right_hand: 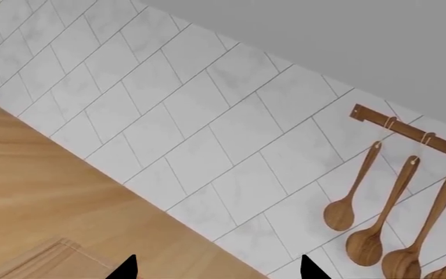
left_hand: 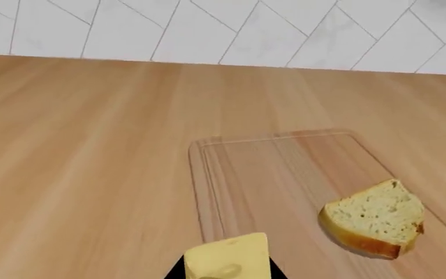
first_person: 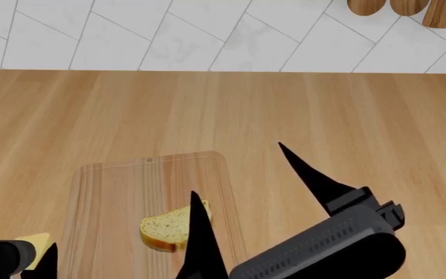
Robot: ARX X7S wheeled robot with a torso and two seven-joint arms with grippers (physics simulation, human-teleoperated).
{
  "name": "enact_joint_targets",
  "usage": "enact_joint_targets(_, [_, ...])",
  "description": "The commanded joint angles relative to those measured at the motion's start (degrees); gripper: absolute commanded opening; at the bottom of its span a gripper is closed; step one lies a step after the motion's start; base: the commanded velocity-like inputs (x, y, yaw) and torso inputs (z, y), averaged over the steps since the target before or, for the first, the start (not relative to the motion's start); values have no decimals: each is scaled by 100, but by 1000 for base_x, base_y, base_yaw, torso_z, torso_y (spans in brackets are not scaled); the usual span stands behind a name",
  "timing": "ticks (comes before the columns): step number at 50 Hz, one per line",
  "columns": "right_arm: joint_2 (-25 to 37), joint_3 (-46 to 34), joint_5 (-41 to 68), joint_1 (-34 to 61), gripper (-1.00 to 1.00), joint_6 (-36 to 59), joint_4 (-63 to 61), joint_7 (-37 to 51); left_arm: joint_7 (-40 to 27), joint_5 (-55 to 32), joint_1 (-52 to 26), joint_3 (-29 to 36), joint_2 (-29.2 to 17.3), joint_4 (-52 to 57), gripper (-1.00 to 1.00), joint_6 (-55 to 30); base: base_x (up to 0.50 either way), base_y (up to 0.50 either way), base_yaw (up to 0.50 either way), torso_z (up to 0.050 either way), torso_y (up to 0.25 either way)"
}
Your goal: Place the bread and cheese on the cutting board.
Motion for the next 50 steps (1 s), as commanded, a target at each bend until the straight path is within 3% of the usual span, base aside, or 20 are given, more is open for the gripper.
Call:
enact_joint_targets(1, [-68,159,-47,-60,100,-281,373,-184,150,144,-381,350,230,-465,-100,-39,0,0,0,0,0])
enact_joint_targets(19, [-13,186,-52,-81,100,-297,322,-153,477,525,-326,956,280,-957,-100,477,0,0,0,0,0])
enact_joint_targets(50, [-38,197,-51,-94,100,-287,354,-179,538,664,23,1216,138,-1096,-100,814,0,0,0,0,0])
